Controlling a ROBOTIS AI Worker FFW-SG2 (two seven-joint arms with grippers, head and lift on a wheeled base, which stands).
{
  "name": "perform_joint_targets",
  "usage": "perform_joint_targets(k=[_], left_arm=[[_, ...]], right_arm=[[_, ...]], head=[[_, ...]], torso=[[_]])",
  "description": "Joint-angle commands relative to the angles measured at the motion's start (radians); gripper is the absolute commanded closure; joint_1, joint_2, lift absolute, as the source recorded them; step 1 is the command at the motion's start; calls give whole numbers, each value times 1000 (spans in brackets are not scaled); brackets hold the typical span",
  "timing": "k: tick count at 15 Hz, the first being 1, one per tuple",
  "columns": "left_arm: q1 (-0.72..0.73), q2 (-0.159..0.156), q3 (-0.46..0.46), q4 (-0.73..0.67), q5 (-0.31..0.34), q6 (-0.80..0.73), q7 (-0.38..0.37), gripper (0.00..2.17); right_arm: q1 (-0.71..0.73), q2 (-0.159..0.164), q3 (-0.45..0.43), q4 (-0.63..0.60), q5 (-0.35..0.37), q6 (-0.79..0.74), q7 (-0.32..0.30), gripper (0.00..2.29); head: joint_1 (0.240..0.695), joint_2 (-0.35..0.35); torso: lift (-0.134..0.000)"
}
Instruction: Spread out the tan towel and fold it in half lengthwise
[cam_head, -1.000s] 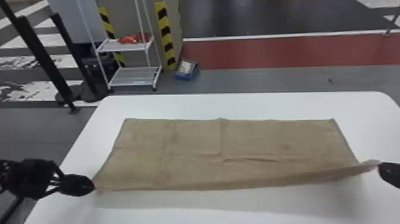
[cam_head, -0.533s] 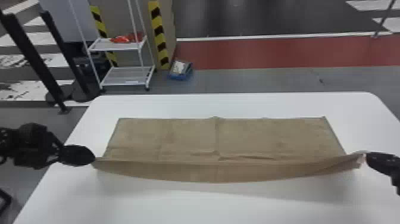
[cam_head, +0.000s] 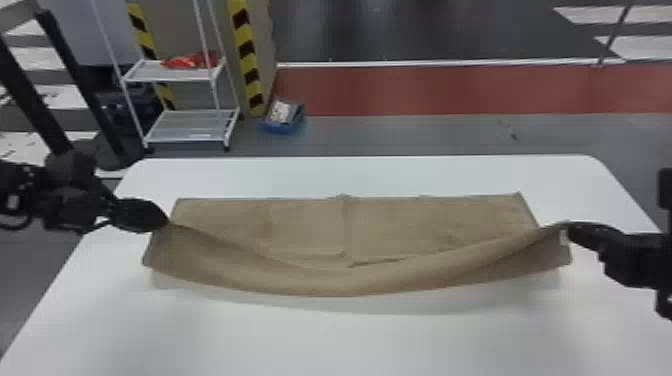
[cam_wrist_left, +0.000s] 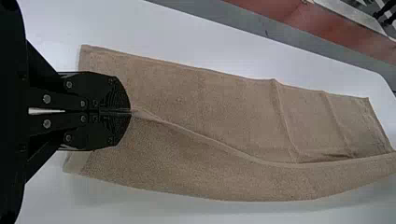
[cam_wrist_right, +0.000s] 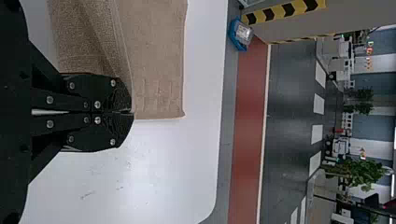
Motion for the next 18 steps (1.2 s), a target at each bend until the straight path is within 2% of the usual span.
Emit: perform_joint_targets(k=[1, 6, 8, 12, 18], left_arm=[[-81, -5, -42, 67, 2, -2, 20, 1150], [-144, -5, -69, 152, 6, -23, 99, 1150], [-177, -9, -110, 182, 9, -23, 135, 1150], [-223, -26, -154, 241, -2, -23, 162, 1150], [-230, -28, -179, 256, -5, -20, 199, 1150]], right_arm=[[-66, 2, -4, 52, 24, -1, -5, 1656], [-152, 2, -17, 150, 44, -11, -27, 1656], [-198, 2, -14, 194, 64, -14, -27, 1656], [-268, 2, -11, 280, 101, -23, -28, 1656], [-374, 2, 4, 415, 161, -29, -27, 1656]], head=[[695, 49], [695, 41], [695, 41], [684, 31], [674, 29]], torso=[[-123], [-123], [-123], [-123], [-123]])
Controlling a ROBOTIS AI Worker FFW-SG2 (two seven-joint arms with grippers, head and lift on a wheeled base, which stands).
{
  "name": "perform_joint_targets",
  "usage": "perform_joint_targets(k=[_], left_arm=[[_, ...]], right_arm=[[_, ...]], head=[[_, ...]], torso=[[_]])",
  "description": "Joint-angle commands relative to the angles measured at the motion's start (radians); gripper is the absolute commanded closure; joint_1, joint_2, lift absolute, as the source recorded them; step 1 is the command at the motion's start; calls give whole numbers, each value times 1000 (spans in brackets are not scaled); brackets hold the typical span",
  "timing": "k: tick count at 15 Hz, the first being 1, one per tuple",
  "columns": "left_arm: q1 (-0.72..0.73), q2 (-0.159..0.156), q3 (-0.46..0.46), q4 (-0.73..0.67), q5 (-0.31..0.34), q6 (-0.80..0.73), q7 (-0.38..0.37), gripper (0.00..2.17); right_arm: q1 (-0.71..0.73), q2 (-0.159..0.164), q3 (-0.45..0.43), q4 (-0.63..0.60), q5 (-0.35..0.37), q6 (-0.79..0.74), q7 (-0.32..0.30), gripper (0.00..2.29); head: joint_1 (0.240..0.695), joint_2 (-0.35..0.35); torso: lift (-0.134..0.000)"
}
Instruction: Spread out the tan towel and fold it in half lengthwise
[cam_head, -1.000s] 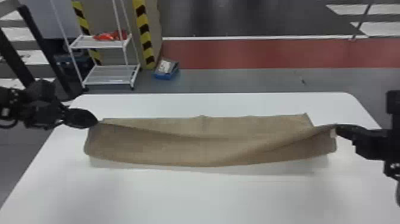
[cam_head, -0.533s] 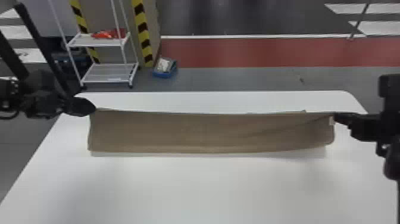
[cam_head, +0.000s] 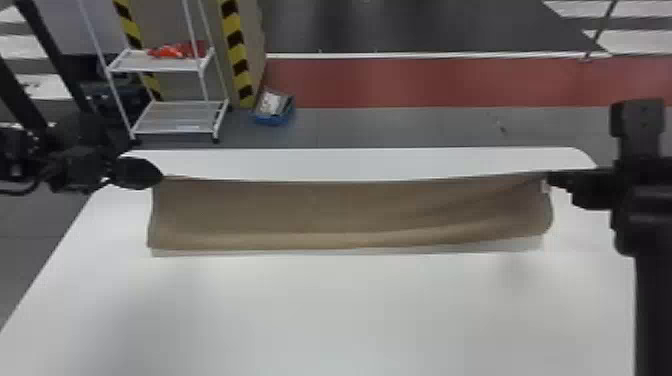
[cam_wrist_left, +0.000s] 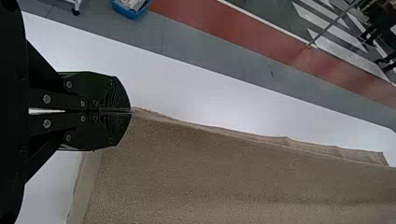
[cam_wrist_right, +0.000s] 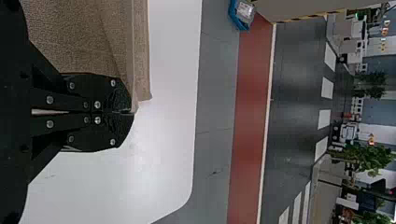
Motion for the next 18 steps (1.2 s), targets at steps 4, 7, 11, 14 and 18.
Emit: perform_joint_targets(k=[4, 7, 11, 14, 18], left_arm=[[3, 1, -5, 13, -3, 2, 12, 1150], [13, 1, -5, 14, -1, 2, 24, 1150], [19, -3, -5, 14, -3, 2, 45, 1150], [28, -3, -5, 13, -1, 2, 61, 1150], [37, -8, -5, 13, 2, 5, 93, 1150]], right_arm=[[-90, 1, 23, 132, 70, -26, 0, 1656], [-125, 1, 26, 186, 94, -35, 5, 1656], [-140, 1, 39, 238, 134, -54, 9, 1656], [-162, 1, 46, 288, 169, -81, 0, 1656], [-171, 1, 57, 331, 194, -106, -20, 1656]], head=[[668, 34], [666, 37], [668, 38], [671, 38], [675, 38]], torso=[[-123], [-123], [-123], [-123], [-123]])
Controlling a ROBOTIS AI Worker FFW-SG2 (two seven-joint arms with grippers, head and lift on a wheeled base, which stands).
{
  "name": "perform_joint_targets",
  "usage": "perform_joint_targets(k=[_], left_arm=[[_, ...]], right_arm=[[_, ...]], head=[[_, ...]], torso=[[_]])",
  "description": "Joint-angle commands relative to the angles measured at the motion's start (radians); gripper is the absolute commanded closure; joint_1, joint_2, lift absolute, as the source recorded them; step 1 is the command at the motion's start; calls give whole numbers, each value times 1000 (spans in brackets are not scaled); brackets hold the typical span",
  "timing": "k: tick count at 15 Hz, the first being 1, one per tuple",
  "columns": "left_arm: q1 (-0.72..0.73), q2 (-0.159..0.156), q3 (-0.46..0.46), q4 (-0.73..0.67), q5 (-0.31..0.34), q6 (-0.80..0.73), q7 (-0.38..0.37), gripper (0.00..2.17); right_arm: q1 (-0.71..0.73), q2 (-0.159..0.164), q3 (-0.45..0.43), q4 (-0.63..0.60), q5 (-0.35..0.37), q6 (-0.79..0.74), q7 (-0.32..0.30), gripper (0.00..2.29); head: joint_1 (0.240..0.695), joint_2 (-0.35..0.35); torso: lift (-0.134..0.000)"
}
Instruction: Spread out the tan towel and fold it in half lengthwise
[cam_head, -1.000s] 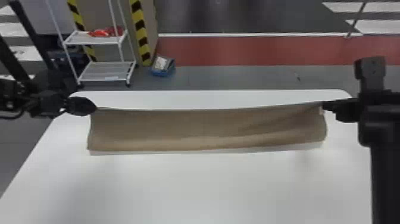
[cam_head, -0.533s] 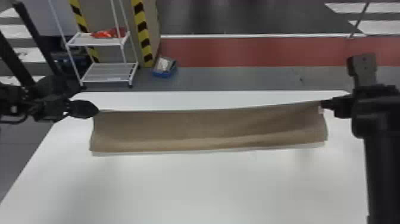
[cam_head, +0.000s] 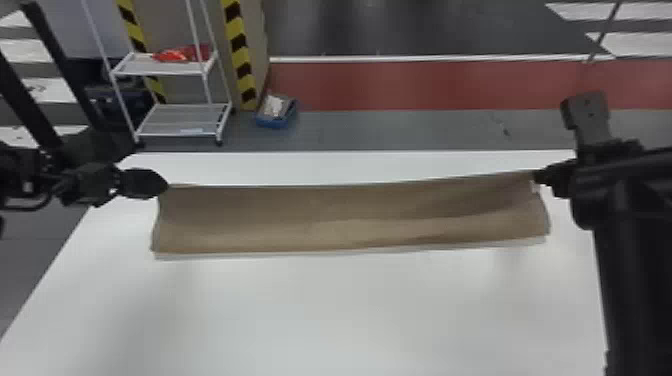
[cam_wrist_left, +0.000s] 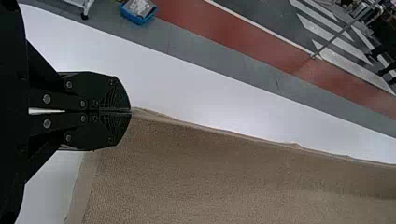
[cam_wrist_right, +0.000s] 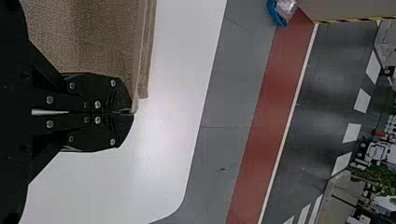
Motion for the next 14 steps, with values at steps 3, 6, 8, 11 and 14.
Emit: perform_joint_targets(k=[3, 6, 8, 11, 14], left_arm=[[38, -3, 11, -16, 39, -4, 66, 410], [68, -6, 38, -35, 94, -4, 119, -2], [92, -6, 86, -54, 109, -4, 138, 12], [172, -4, 221, -118, 175, 5, 153, 60], [299, -8, 408, -152, 473, 33, 165, 60]], right_arm=[[-1, 1, 14, 22, 11, 8, -27, 515], [14, 1, 25, 22, 7, 14, -52, 53], [23, 1, 22, 10, -1, 23, -58, 53], [89, 1, 49, -99, -50, 84, -63, 63], [211, 1, 43, -317, -183, 179, -96, 83]], head=[[676, 35], [677, 31], [679, 30], [671, 39], [665, 70]], torso=[[-123], [-123], [-123], [-123], [-123]])
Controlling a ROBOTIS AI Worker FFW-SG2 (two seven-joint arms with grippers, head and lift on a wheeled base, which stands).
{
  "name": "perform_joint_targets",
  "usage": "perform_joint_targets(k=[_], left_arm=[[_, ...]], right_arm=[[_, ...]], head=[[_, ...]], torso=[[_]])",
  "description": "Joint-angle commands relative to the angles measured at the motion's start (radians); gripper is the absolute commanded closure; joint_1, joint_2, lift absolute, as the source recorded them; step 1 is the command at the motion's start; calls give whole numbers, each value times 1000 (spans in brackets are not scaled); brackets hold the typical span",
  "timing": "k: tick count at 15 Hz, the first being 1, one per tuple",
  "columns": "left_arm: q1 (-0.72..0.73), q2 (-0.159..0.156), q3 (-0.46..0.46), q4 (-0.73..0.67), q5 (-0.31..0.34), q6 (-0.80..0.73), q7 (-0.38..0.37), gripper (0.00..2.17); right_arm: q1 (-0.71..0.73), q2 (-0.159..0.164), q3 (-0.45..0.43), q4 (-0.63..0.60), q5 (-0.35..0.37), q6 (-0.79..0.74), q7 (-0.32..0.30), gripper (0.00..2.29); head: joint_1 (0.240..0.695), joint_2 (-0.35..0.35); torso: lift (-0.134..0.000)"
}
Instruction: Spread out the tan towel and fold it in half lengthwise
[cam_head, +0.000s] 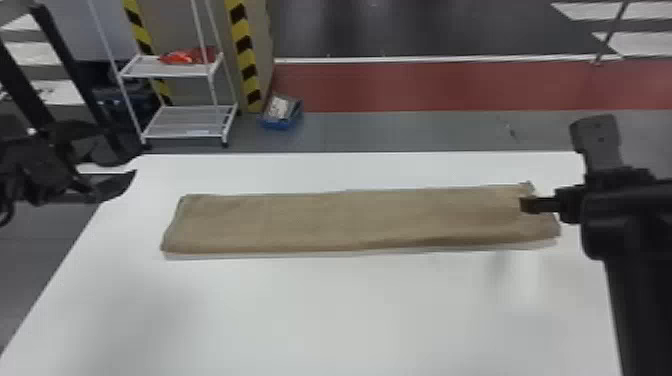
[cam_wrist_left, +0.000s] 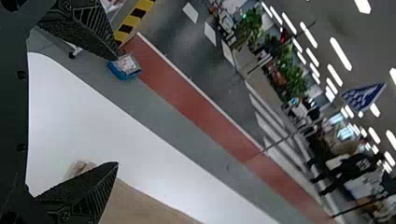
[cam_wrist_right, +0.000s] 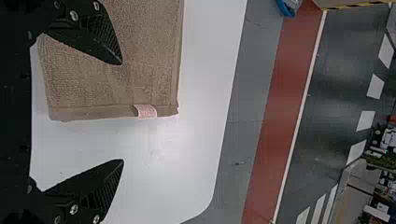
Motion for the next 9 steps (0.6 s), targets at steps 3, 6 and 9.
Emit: perform_joint_targets(k=[3, 6, 9], left_arm=[[226, -97, 289, -173, 354, 195, 93, 60], [357, -243, 387, -369, 474, 391, 200, 60], [517, -321, 386, -513, 552, 388, 360, 63]], right_arm=[[229, 1, 8, -384, -203, 45, -111, 97], [439, 1, 77, -613, -324, -66, -234, 127], [642, 1, 135, -708, -380, -290, -344, 127]], head=[[655, 122], [655, 164], [688, 209]], torso=[[-123], [-123], [-123]])
